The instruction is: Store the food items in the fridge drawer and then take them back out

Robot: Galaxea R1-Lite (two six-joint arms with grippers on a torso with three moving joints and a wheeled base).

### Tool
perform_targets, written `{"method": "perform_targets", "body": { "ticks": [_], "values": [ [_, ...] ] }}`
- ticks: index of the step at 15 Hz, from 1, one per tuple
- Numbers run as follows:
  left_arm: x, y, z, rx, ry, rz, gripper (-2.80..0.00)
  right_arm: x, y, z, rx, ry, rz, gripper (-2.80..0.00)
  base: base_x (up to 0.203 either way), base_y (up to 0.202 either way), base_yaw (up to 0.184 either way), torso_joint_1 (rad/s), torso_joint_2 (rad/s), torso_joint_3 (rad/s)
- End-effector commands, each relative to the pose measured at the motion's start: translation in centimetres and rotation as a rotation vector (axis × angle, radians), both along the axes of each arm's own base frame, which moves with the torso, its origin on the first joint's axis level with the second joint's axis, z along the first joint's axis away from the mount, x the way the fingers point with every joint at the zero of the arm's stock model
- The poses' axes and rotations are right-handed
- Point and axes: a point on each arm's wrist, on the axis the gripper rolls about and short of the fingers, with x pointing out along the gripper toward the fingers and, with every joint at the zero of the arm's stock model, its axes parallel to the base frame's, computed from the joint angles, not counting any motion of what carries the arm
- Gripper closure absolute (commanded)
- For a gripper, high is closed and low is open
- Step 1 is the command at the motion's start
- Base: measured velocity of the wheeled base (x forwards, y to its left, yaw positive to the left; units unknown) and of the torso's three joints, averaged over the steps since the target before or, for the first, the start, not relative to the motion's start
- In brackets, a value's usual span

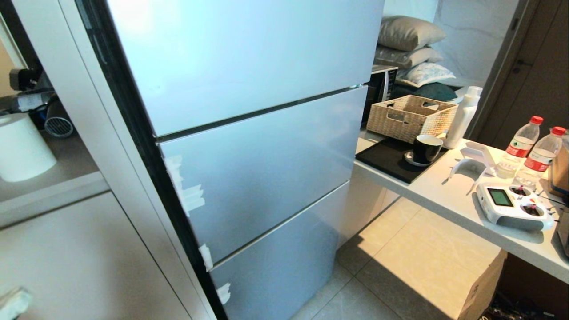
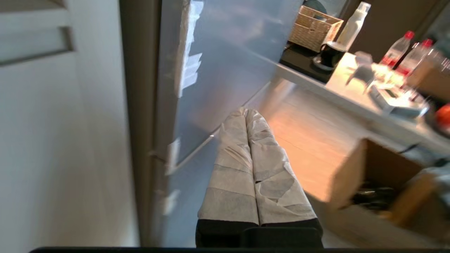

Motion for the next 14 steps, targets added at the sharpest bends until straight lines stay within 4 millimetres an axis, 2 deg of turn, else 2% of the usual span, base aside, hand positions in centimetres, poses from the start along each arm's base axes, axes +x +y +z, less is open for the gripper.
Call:
{"method": "perform_targets", "body": {
  "ticks": [1, 5, 8, 11, 14],
  "values": [
    [7.1, -0.4, 0.5, -0.037, 0.173, -0.016, 0.0, 0.0, 0.0, 0.0, 0.0, 0.001, -0.001, 0.0, 0.0, 0.0, 0.0, 0.0, 0.0, 0.0],
    [15.2, -0.7, 0.0, -0.074, 0.181, 0.045, 0.0, 0.0, 0.0, 0.0, 0.0, 0.001, 0.001, 0.0, 0.0, 0.0, 0.0, 0.0, 0.0, 0.0],
    [19.5, -0.8, -0.4, -0.088, 0.145, 0.118, 0.0, 0.0, 0.0, 0.0, 0.0, 0.001, 0.001, 0.0, 0.0, 0.0, 0.0, 0.0, 0.0, 0.0],
    [22.5, -1.0, -1.0, -0.101, 0.081, 0.165, 0.0, 0.0, 0.0, 0.0, 0.0, 0.001, 0.001, 0.0, 0.0, 0.0, 0.0, 0.0, 0.0, 0.0],
    [23.2, -0.9, -0.3, -0.109, 0.022, 0.188, 0.0, 0.0, 0.0, 0.0, 0.0, 0.001, 0.001, 0.0, 0.0, 0.0, 0.0, 0.0, 0.0, 0.0]
  ]
}}
